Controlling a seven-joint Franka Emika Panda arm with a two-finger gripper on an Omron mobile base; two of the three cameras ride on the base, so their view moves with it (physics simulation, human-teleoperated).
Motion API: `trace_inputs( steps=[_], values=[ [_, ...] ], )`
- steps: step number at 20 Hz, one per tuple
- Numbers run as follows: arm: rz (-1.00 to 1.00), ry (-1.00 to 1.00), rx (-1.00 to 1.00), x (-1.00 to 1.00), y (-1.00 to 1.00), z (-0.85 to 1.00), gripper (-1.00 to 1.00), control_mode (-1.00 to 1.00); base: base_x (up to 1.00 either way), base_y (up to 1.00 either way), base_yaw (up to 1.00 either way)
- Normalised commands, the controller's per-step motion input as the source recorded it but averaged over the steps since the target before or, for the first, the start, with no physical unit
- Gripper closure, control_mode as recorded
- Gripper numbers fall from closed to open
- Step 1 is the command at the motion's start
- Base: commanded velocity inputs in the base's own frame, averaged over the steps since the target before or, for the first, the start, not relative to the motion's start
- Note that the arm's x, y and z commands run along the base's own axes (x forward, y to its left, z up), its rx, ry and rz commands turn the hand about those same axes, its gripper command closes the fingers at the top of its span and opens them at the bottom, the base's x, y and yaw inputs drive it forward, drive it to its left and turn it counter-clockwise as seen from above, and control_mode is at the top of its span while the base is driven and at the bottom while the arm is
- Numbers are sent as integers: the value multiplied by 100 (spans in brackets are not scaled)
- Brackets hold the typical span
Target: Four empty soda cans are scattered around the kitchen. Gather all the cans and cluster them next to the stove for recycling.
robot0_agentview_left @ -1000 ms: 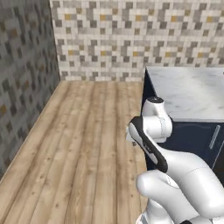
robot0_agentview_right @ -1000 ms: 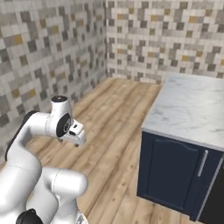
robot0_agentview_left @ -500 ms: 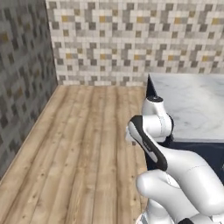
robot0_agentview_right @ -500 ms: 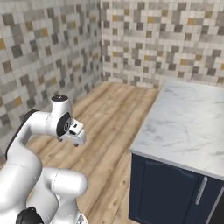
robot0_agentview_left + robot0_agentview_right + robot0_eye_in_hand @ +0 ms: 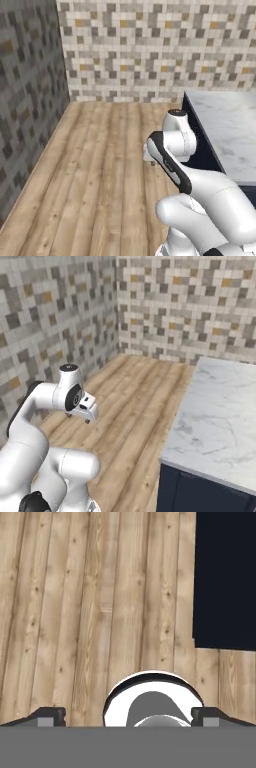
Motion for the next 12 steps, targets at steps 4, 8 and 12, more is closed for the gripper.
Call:
trace_inputs(
  steps=[4, 8, 12],
  values=[
    [0, 0, 0, 0, 0, 0, -100, 100, 70, 37, 0],
    [0, 0, 0, 0, 0, 0, -100, 100, 75, 24, 0],
    [0, 0, 0, 0, 0, 0, -100, 100, 75, 16, 0]
  ],
)
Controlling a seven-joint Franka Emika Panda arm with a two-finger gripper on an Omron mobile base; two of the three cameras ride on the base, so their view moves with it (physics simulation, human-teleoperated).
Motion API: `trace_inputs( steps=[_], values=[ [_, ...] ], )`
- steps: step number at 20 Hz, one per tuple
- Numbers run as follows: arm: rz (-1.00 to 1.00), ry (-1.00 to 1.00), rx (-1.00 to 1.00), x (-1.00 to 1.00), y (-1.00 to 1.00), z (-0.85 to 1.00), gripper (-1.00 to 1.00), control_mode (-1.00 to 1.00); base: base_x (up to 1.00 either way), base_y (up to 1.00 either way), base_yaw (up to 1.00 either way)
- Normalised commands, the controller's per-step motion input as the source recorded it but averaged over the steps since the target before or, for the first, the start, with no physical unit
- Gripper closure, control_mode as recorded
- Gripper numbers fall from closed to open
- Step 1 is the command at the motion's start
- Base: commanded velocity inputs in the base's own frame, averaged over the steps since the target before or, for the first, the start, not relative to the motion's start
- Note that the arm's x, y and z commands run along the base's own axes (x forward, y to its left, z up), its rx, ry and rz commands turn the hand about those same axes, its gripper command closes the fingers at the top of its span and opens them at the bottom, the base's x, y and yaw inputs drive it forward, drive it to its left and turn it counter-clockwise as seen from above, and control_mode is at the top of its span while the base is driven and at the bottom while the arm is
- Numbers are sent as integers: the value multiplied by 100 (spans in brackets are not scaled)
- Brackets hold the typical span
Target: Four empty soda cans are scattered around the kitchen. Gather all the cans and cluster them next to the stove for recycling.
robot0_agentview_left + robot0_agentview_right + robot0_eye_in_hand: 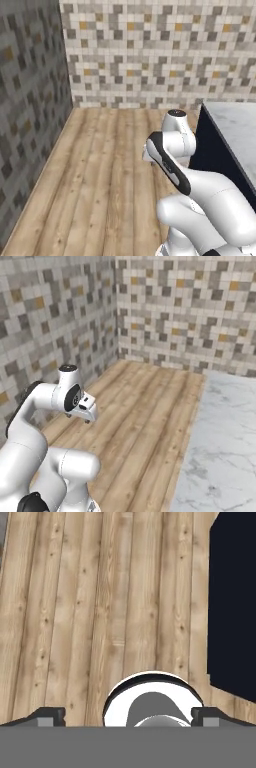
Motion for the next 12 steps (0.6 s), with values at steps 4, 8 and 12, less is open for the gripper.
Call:
trace_inputs(
  steps=[4, 8, 12],
  values=[
    [0, 0, 0, 0, 0, 0, -100, 100, 75, 11, 0],
    [0, 0, 0, 0, 0, 0, -100, 100, 75, 9, 0],
    [0, 0, 0, 0, 0, 0, -100, 100, 75, 9, 0]
  ],
)
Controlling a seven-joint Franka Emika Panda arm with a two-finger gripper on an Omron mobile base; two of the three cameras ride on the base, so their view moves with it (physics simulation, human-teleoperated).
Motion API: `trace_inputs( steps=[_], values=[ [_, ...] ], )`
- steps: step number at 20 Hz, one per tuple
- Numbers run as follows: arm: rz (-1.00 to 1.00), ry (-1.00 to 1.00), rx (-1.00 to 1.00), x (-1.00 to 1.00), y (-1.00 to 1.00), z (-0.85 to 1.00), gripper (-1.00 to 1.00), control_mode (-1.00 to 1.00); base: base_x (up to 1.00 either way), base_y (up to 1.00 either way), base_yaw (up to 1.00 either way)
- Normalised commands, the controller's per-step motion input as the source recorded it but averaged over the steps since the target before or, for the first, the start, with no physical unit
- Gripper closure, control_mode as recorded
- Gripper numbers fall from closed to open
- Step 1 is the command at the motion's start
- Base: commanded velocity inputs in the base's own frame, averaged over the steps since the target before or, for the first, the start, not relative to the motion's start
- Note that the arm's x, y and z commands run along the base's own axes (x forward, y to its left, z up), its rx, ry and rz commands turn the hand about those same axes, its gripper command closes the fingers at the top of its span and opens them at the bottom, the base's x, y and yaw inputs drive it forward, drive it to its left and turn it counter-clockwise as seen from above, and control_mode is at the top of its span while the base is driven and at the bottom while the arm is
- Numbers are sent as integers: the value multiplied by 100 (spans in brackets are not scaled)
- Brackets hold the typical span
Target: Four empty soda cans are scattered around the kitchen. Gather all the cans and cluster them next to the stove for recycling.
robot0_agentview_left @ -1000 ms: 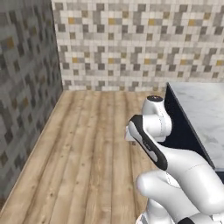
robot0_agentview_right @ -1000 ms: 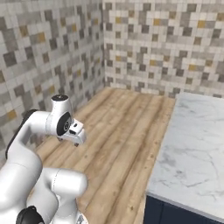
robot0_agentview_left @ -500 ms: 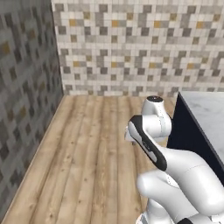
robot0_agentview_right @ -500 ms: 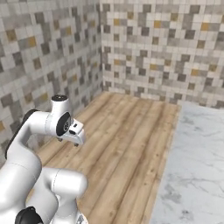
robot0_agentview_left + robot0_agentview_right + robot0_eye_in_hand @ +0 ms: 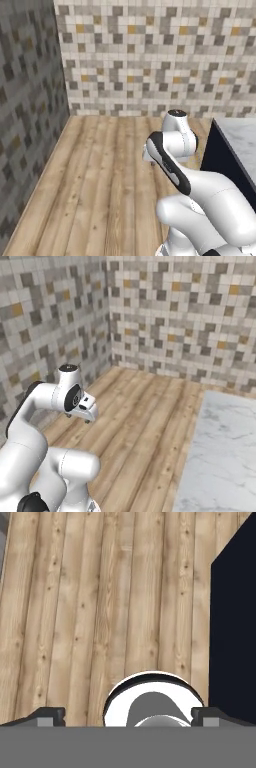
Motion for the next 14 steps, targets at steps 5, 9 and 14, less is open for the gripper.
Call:
trace_inputs(
  steps=[5, 9, 14],
  values=[
    [0, 0, 0, 0, 0, 0, -100, 100, 75, 8, 0],
    [0, 0, 0, 0, 0, 0, -100, 100, 75, 2, 0],
    [0, 0, 0, 0, 0, 0, -100, 100, 75, 1, 0]
  ],
)
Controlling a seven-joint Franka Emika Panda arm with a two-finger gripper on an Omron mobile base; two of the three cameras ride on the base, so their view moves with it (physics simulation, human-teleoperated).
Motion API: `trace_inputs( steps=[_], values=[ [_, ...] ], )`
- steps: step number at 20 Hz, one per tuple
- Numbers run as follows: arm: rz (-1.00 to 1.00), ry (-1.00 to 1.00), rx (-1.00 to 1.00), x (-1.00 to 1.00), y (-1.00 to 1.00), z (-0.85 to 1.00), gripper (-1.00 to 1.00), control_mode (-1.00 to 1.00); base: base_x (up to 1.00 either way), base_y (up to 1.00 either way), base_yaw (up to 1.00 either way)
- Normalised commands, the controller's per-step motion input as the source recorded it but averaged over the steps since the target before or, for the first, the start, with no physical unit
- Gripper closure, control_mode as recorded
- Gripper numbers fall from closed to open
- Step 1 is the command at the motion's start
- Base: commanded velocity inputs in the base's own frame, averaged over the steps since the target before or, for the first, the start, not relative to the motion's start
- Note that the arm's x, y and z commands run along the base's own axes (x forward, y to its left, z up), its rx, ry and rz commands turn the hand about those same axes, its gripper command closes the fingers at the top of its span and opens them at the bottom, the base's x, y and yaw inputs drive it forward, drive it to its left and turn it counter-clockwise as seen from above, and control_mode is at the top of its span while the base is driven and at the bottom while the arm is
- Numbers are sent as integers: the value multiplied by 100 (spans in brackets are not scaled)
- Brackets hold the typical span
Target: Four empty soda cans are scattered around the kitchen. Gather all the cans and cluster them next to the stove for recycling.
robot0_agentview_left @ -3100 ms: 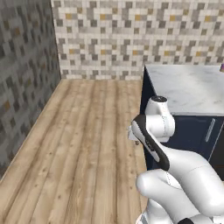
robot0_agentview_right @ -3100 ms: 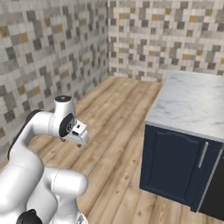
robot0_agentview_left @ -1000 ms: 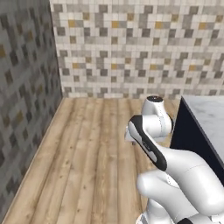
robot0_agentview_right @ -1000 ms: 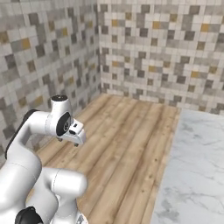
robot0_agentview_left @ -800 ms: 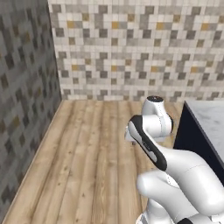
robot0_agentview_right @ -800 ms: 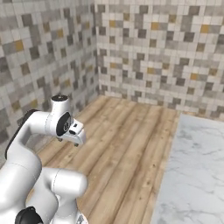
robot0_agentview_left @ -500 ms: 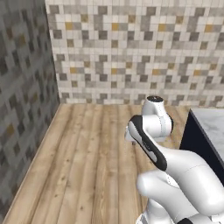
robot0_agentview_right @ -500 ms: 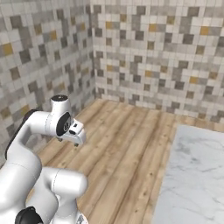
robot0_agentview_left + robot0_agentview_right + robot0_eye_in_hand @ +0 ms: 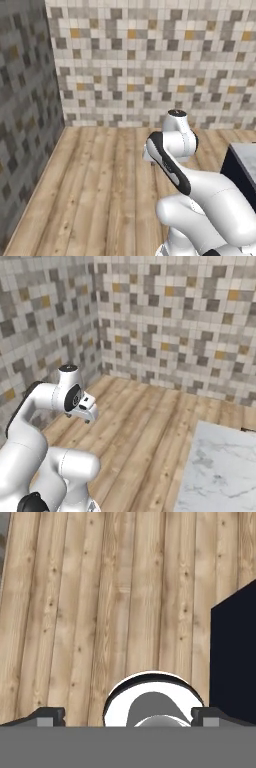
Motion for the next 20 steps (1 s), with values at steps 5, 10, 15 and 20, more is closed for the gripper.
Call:
trace_inputs(
  steps=[5, 10, 15, 20],
  values=[
    [0, 0, 0, 0, 0, 0, -100, 100, 75, 0, 0],
    [0, 0, 0, 0, 0, 0, -100, 100, 75, 0, 0],
    [0, 0, 0, 0, 0, 0, -100, 100, 75, 0, -1],
    [0, 0, 0, 0, 0, 0, -100, 100, 75, 1, -8]
  ],
)
